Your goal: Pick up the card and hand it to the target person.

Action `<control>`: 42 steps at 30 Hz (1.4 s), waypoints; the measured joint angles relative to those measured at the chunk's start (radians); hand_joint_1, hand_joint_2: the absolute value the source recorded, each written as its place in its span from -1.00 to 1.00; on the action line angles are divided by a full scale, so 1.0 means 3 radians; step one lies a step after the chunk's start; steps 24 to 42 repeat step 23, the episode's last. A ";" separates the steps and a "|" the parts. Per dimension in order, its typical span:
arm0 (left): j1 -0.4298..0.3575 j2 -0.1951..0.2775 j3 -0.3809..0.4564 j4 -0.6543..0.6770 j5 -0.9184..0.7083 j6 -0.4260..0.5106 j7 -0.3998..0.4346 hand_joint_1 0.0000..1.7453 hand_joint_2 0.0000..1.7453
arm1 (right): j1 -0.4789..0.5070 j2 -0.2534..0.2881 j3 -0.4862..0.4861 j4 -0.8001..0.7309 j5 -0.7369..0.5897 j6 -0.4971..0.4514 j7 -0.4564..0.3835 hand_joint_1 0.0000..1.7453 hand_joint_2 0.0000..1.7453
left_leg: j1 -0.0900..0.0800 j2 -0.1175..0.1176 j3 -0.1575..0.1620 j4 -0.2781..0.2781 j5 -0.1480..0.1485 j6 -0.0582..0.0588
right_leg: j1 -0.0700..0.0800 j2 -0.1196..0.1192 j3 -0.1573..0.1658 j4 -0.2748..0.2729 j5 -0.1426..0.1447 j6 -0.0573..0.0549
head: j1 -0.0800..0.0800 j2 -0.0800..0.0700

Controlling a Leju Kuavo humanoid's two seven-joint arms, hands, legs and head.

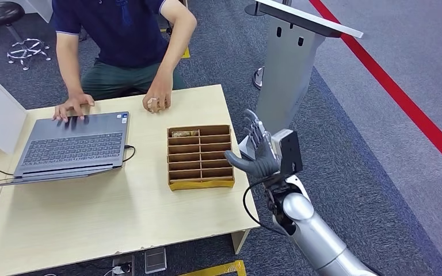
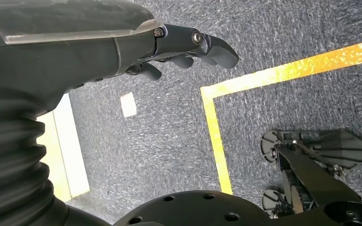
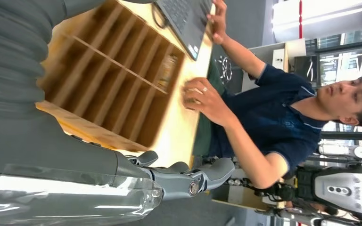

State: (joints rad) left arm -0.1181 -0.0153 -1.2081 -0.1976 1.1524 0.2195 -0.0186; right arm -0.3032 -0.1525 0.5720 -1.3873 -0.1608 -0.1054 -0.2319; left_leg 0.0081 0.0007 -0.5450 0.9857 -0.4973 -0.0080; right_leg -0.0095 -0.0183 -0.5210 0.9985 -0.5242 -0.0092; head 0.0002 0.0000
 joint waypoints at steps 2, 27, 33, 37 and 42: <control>0.0007 0.0000 0.0002 0.0000 0.0001 0.0003 -0.0006 -1.00 1.00 | 0.0225 -0.0059 -0.0043 -0.0132 0.0012 0.0006 -0.0028 -1.00 1.00 | 0.0000 0.0000 -0.0001 0.0000 -0.0001 -0.0001 | 0.0000 0.0000 0.0000 0.0000 0.0000 0.0000 | -0.0003 0.0000; 0.0006 0.0006 0.0003 0.0000 -0.0013 -0.0030 0.0012 -1.00 1.00 | 0.0950 -0.0257 -0.0154 -0.0659 0.0167 0.0048 -0.0070 -1.00 1.00 | 0.0000 0.0001 0.0000 0.0000 -0.0001 0.0000 | 0.0000 0.0001 0.0002 0.0001 0.0000 0.0000 | 0.0001 0.0000; 0.0006 0.0006 0.0003 0.0000 -0.0013 -0.0030 0.0012 -1.00 1.00 | 0.0950 -0.0257 -0.0154 -0.0659 0.0167 0.0048 -0.0070 -1.00 1.00 | 0.0000 0.0001 0.0000 0.0000 -0.0001 0.0000 | 0.0000 0.0001 0.0002 0.0001 0.0000 0.0000 | 0.0001 0.0000; 0.0006 0.0006 0.0003 0.0000 -0.0013 -0.0030 0.0012 -1.00 1.00 | 0.0950 -0.0257 -0.0154 -0.0659 0.0167 0.0048 -0.0070 -1.00 1.00 | 0.0000 0.0001 0.0000 0.0000 -0.0001 0.0000 | 0.0000 0.0001 0.0002 0.0001 0.0000 0.0000 | 0.0001 0.0000; 0.0006 0.0006 0.0003 0.0000 -0.0013 -0.0030 0.0012 -1.00 1.00 | 0.0950 -0.0257 -0.0154 -0.0659 0.0167 0.0048 -0.0070 -1.00 1.00 | 0.0000 0.0001 0.0000 0.0000 -0.0001 0.0000 | 0.0000 0.0001 0.0002 0.0001 0.0000 0.0000 | 0.0001 0.0000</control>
